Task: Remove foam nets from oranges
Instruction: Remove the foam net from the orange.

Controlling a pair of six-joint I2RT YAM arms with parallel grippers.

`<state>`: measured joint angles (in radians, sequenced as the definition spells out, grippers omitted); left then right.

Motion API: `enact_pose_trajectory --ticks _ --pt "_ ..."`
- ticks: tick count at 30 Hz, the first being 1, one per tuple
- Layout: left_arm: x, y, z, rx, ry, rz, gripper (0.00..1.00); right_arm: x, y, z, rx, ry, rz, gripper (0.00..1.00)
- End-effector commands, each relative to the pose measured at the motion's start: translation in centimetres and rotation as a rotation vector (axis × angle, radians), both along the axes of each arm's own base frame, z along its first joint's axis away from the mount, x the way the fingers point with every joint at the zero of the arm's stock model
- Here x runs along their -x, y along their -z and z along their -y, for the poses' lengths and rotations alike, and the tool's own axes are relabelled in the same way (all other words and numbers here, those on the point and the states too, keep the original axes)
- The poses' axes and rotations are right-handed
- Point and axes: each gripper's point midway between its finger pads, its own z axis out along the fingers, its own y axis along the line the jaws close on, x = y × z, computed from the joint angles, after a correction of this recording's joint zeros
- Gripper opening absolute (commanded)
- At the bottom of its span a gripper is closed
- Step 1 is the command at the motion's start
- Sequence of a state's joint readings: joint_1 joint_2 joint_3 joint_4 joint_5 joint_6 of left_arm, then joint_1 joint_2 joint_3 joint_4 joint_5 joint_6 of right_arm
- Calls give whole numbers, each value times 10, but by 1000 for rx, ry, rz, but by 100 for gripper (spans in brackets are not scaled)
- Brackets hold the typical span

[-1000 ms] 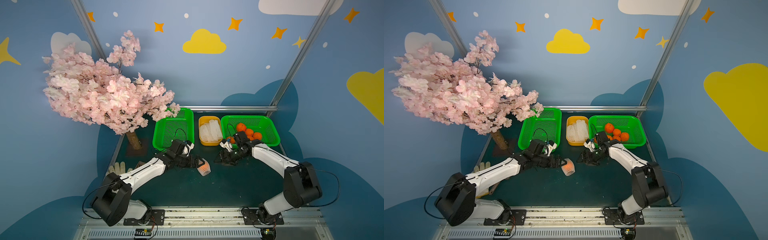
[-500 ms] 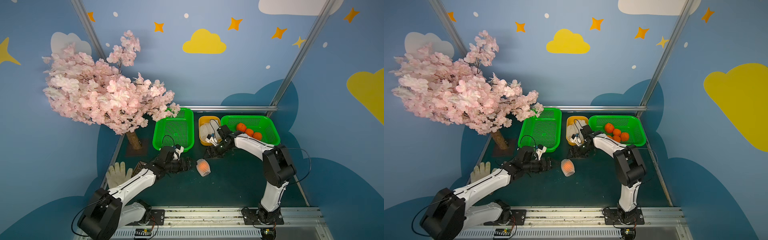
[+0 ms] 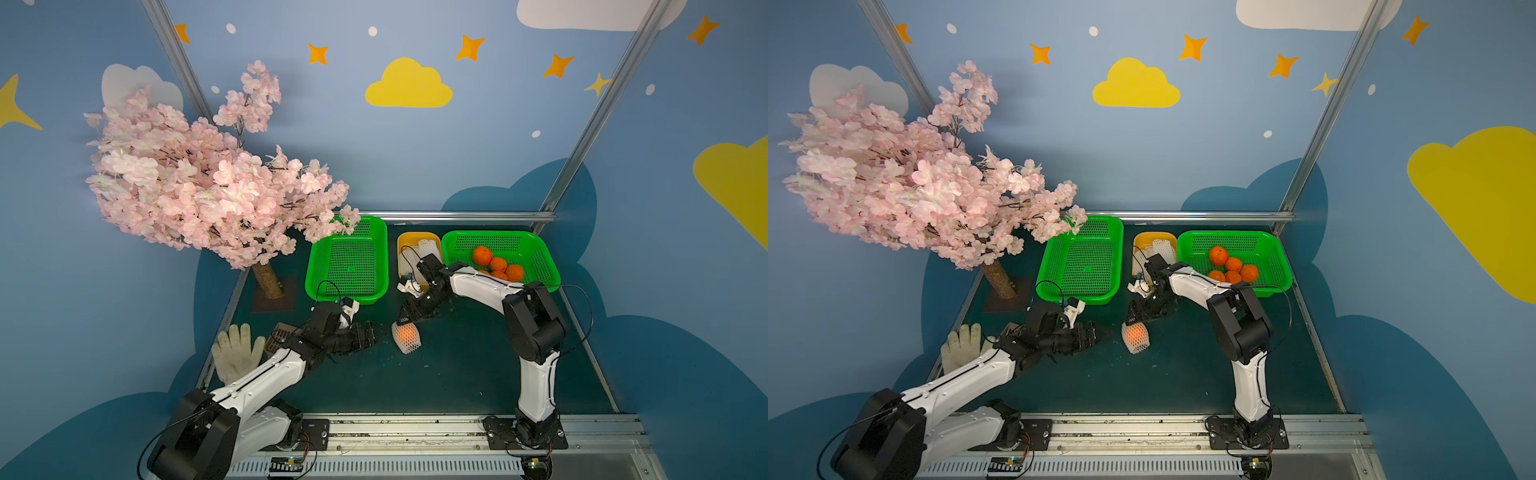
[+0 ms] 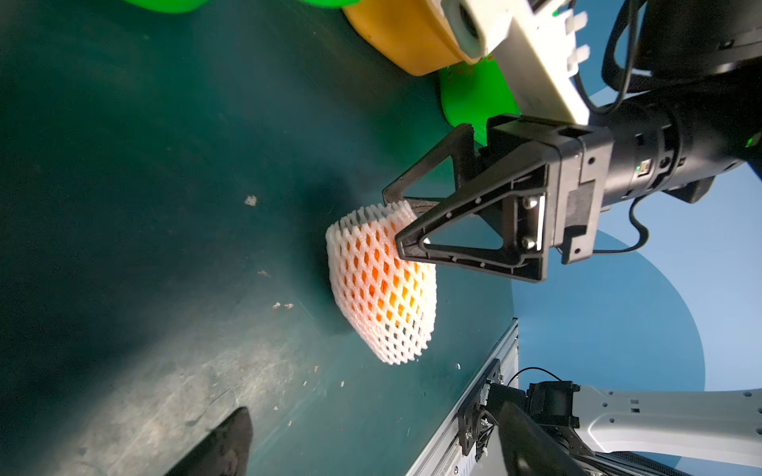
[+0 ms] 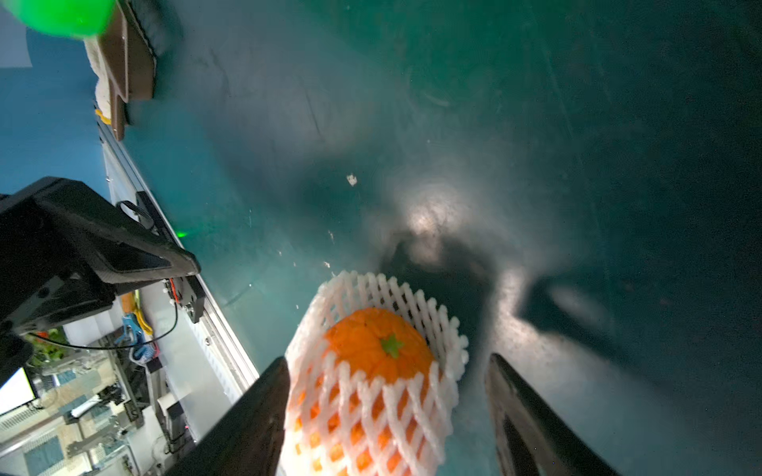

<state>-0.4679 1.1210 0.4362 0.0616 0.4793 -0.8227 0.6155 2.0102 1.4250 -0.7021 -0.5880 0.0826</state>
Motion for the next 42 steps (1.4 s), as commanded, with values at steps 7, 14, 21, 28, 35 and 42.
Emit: enact_pose_trajectory --ticks 7,14,21,28,35,42 --pt "-5 7 7 16 26 -7 90 5 3 -3 -8 -59 27 50" --pt "-11 12 16 30 63 -28 87 15 -7 -8 -75 -74 2 12" --pt "-21 10 29 67 95 -33 86 19 -33 -7 -132 -58 69 8" --pt "-43 -2 48 159 111 -21 85 21 -56 -4 -204 -28 178 6" --pt "-55 -15 63 216 193 73 84 23 -71 -5 -307 -5 232 0" --pt "-52 -7 75 267 308 135 84 28 -79 -5 -387 -26 281 0"
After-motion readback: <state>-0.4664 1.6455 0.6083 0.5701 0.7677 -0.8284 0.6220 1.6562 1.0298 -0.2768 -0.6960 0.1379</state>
